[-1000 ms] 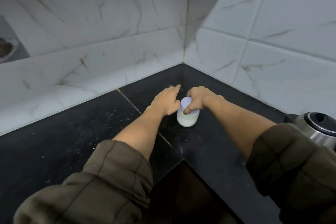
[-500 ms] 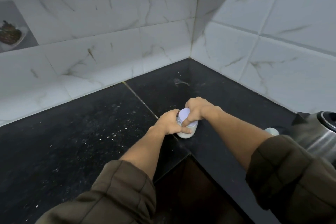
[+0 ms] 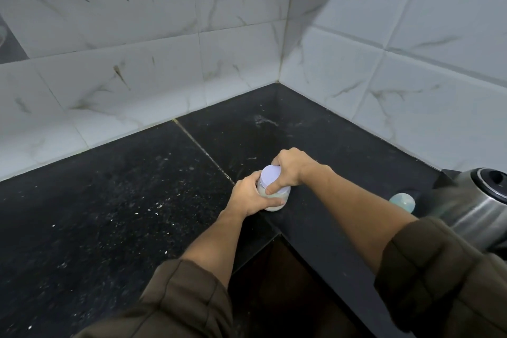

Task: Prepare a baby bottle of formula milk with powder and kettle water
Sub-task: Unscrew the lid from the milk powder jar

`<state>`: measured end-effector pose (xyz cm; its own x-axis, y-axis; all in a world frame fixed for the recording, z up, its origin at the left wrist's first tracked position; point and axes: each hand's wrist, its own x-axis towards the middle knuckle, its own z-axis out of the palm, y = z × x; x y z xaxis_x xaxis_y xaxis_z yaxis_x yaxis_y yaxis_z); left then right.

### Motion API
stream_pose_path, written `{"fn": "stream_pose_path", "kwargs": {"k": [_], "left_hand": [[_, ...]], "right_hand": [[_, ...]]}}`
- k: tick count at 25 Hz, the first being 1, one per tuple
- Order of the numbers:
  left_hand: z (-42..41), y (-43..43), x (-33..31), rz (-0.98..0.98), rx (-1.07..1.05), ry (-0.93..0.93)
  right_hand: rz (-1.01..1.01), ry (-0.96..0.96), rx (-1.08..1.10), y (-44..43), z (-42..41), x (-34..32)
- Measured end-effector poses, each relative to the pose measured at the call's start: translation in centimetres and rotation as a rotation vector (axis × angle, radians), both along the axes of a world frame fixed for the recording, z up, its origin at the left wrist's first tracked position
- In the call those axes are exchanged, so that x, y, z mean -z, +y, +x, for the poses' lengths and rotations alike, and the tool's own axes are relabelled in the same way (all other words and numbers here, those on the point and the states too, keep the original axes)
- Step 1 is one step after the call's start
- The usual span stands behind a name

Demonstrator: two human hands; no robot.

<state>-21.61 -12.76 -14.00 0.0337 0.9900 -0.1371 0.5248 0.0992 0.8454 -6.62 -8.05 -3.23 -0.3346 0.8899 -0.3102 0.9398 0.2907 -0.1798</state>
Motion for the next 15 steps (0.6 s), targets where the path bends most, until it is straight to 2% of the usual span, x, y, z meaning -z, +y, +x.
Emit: {"fn": "stream_pose_path", "kwargs": {"k": [11, 15], "left_hand": [[-0.03, 0.38, 0.6, 0.081, 0.034, 0.061], [-0.33, 0.71, 0.21, 0.083, 0.087, 0.16]], "right_hand": [[0.002, 0.039, -0.072, -0.54, 0.67, 0.38], [-0.006, -0.106, -0.215, -0.32, 0.44, -0.19]]}}
